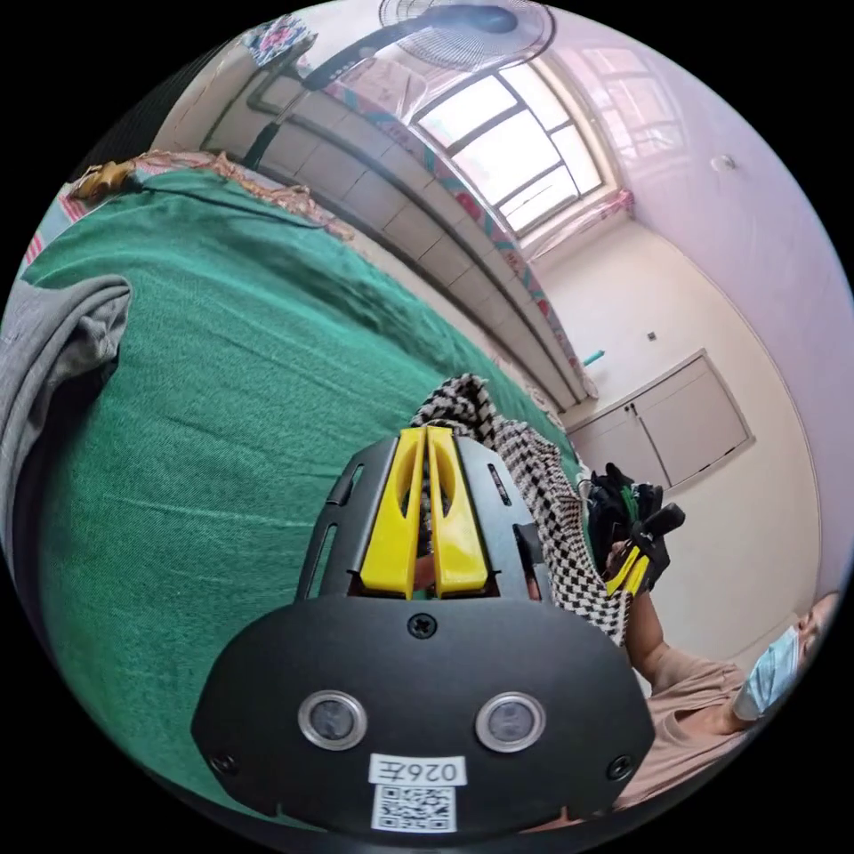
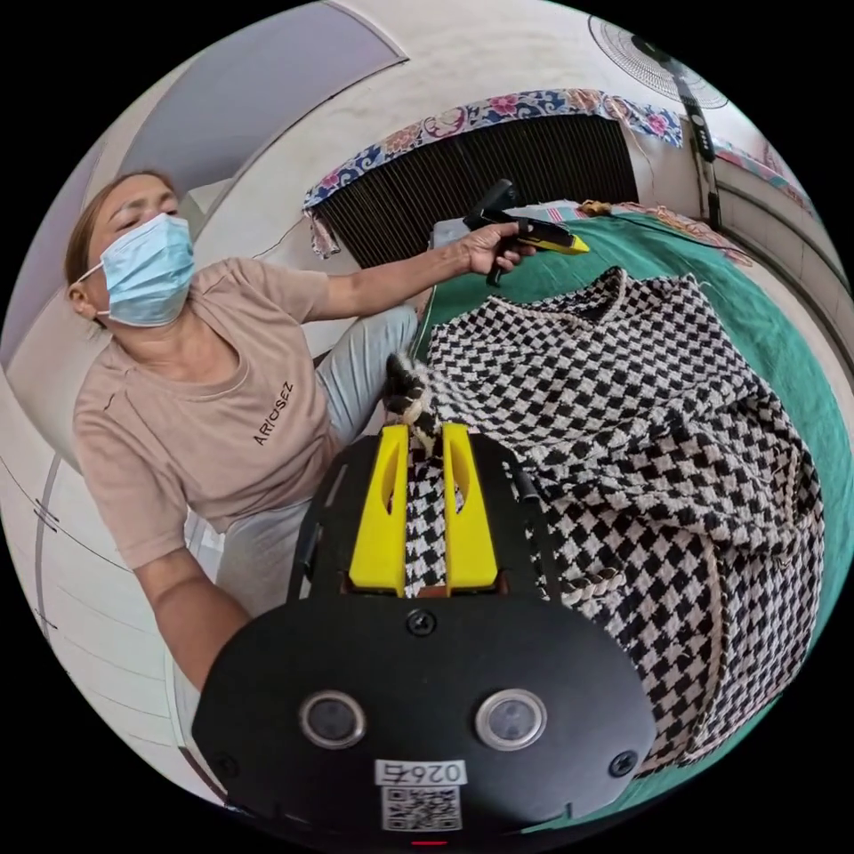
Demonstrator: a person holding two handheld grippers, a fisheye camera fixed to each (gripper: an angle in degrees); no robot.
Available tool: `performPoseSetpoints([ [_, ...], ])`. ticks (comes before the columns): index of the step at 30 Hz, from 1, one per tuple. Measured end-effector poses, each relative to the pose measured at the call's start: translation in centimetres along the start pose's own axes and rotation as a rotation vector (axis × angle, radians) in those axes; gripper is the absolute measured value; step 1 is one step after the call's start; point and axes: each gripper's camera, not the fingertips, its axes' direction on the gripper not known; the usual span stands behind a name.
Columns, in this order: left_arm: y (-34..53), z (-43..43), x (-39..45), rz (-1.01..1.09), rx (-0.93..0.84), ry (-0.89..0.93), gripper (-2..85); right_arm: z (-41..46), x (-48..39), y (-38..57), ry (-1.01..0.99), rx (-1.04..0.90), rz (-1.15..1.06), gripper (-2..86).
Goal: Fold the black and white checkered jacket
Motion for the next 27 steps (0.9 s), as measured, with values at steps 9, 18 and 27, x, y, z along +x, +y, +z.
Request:
performPoseSetpoints([
  [9, -0.5, 1.7, 6.8, 0.281, -0.008, -0.401, 10.0, -1.2, -1.5, -4.6, -0.006, -0.027, -0.068, 4.5],
  [18, -1.2, 3.5, 6.9, 0.304, -0.052, -0.332, 12.4, -3.7, -3.8, -10.0, 0.26, 0.112, 0.075, 4.5],
  [27, -1.3, 9.5, 10.0, 0.513, -0.162, -0.547, 18.4, 1.2, 13.3, -31.9, 0.644, 0.018, 0.568, 9.1],
])
